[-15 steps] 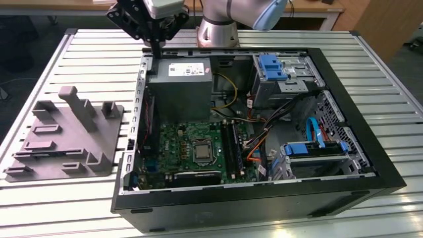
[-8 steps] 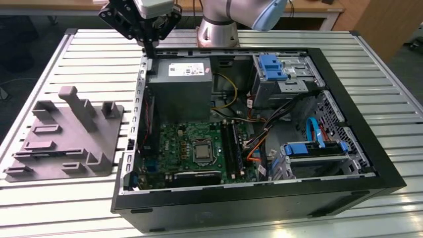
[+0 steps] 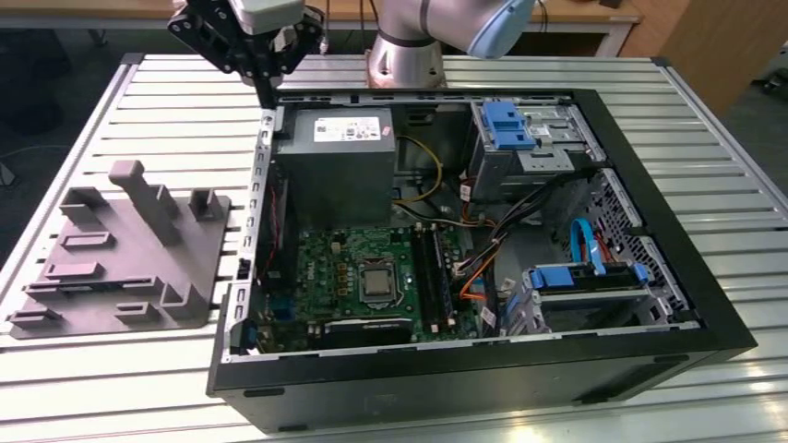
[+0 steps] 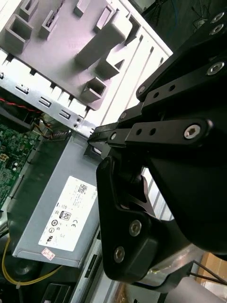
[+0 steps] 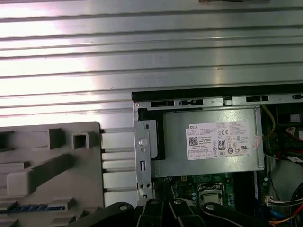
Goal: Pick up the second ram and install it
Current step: 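Reach for the second ram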
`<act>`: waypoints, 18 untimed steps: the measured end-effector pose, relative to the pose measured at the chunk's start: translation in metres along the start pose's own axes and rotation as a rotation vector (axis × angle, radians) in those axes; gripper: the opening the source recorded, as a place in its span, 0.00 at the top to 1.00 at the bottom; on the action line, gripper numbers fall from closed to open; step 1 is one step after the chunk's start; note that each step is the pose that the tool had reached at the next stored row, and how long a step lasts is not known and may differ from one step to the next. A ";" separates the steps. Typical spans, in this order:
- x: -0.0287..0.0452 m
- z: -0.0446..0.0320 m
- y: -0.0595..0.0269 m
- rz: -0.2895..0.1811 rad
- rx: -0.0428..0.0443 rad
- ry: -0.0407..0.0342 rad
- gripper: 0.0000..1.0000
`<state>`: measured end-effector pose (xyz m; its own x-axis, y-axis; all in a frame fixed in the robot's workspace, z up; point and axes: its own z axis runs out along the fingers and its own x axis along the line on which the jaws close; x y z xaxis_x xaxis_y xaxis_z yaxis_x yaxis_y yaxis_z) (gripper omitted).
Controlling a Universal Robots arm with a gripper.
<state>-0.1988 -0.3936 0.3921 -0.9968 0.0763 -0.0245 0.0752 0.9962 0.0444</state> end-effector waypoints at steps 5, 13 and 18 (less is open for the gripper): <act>0.0083 -0.0001 0.0001 0.000 0.0000 0.0001 0.90; 0.0230 -0.0002 -0.0003 0.000 0.0000 0.0001 0.90; 0.0334 -0.0003 -0.0004 0.000 0.0001 0.0001 0.90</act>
<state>-0.2321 -0.3915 0.3916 -0.9968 0.0762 -0.0244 0.0750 0.9962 0.0443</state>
